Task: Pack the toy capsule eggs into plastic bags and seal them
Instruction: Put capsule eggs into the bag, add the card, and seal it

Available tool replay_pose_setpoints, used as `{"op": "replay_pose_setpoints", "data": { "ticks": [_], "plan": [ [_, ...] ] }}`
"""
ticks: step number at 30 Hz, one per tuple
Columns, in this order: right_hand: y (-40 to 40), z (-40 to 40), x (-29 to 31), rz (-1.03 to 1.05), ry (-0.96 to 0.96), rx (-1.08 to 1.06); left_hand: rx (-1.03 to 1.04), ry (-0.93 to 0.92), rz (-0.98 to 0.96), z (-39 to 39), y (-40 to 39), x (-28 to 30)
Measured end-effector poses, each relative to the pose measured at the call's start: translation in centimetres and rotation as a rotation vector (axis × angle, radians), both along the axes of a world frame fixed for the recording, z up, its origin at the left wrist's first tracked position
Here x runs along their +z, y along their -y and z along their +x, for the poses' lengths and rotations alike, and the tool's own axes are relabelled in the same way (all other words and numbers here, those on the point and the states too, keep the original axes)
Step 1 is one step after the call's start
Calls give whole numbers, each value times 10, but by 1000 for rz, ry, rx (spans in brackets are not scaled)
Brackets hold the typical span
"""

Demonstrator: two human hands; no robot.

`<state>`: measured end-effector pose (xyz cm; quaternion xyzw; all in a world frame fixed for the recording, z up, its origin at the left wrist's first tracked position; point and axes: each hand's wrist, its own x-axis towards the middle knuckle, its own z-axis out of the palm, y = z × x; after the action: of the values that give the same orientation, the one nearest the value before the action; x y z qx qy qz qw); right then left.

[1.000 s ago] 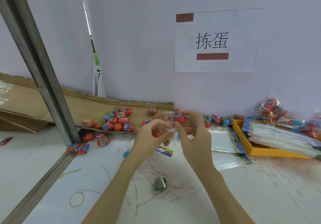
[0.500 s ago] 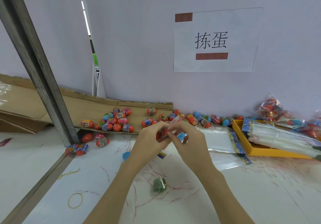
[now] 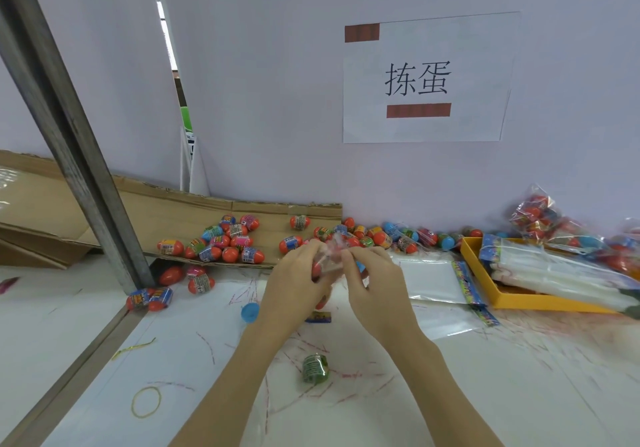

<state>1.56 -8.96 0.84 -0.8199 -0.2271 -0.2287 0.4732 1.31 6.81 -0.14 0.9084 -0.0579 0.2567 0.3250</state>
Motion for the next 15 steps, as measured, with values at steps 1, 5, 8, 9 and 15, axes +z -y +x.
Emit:
{"op": "replay_pose_setpoints", "data": {
  "ticks": [1, 5, 8, 9, 15],
  "plan": [
    [2, 1, 0, 46, 2, -22, 33, -3, -48, 1, -4, 1],
    [4, 5, -1, 162, -101, -43, 230, 18, -94, 5, -33, 1],
    [2, 4, -1, 161, -171, -46, 402, 14, 87, 6, -50, -5],
    [1, 4, -2, 147, -175, -46, 438, -23, 135, 6, -53, -7],
    [-2, 1, -5, 118, -175, -15, 417, -140, 207, 9, -64, -16]
  ]
}}
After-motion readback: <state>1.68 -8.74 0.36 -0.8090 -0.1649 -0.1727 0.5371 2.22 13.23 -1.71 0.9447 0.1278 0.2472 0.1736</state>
